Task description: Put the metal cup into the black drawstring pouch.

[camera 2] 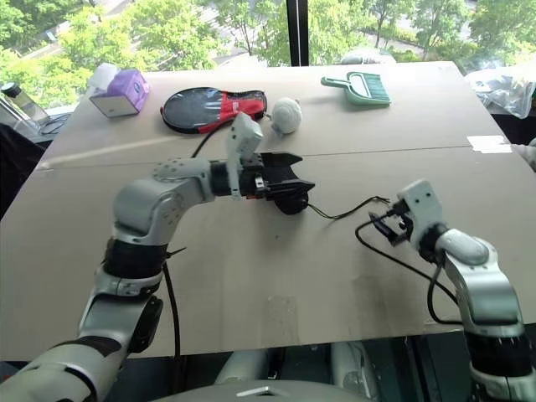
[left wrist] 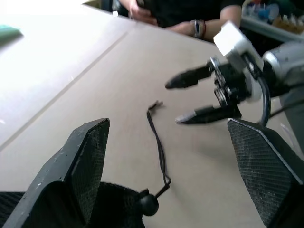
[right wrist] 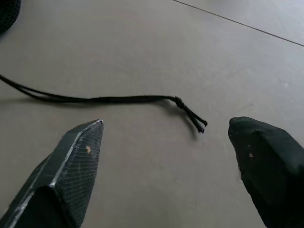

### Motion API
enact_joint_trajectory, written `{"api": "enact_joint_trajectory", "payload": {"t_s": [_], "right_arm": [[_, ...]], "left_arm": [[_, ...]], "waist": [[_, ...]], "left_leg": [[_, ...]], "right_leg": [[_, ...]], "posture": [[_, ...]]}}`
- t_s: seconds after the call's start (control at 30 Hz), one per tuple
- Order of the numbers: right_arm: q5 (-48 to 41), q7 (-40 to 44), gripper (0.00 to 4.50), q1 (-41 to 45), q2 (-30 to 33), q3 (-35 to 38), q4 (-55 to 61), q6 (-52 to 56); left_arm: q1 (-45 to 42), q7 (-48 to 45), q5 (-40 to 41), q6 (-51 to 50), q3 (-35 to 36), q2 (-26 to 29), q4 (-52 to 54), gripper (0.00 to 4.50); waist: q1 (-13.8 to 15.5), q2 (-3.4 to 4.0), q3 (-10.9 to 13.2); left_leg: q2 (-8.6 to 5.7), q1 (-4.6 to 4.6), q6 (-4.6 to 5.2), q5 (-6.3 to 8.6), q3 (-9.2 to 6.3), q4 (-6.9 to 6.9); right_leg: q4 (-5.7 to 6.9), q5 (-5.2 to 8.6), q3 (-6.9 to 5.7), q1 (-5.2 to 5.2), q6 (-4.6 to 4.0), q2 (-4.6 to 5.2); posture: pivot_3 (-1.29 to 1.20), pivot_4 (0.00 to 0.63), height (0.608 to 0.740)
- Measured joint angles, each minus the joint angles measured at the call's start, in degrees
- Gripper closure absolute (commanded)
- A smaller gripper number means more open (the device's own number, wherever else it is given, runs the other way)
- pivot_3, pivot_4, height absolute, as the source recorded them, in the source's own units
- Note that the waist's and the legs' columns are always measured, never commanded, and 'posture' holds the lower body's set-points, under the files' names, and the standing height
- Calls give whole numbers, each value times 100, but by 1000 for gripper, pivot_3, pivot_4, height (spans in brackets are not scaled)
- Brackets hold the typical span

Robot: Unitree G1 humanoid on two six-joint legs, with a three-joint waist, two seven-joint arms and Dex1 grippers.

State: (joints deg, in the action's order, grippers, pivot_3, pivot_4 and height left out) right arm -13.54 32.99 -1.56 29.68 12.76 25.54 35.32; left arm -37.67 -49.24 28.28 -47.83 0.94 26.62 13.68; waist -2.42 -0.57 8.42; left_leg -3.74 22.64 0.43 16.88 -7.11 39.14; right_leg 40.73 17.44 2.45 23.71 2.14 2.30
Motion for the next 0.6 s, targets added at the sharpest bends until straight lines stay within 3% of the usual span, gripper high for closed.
{"api": "enact_joint_trajectory", "payload": {"t_s": [0.1, 0.3, 0.47, 0.6], "right_arm": [[-256, 54, 49, -556, -330, 376, 404, -648], [-786, 946, 49, -2234, -86, 1091, 1003, -1652], [-1005, 1084, 49, -2778, -38, 1438, 1159, -1864], [-1075, 1154, 49, -2986, 56, 1525, 1219, -1928]], "left_arm": [[747, 286, -76, 285, 372, 115, 337, 649], [3340, 494, 117, 722, 1456, 245, 1141, 649], [4599, 795, 186, 1135, 1907, 60, 1790, 649], [5150, 1031, 205, 1395, 2094, -95, 2052, 649]], "waist": [[-6, 4, -2], [75, -6, 4], [221, 1, 4], [294, 1, 4]], "left_leg": [[0, -31, 0, 0, 7, -2], [8, -104, 14, 9, -1, -29], [15, -185, 43, 27, -2, -64], [18, -189, 43, 27, 0, -76]], "right_leg": [[6, 0, 11, -20, 0, -2], [-41, 1, 0, -110, 0, -2], [-103, -3, -5, -203, 3, -1], [-110, -2, -6, -205, 2, -2]], "posture": [[0, 150, 740], [0, 150, 740], [0, 150, 740], [0, 150, 740]]}}
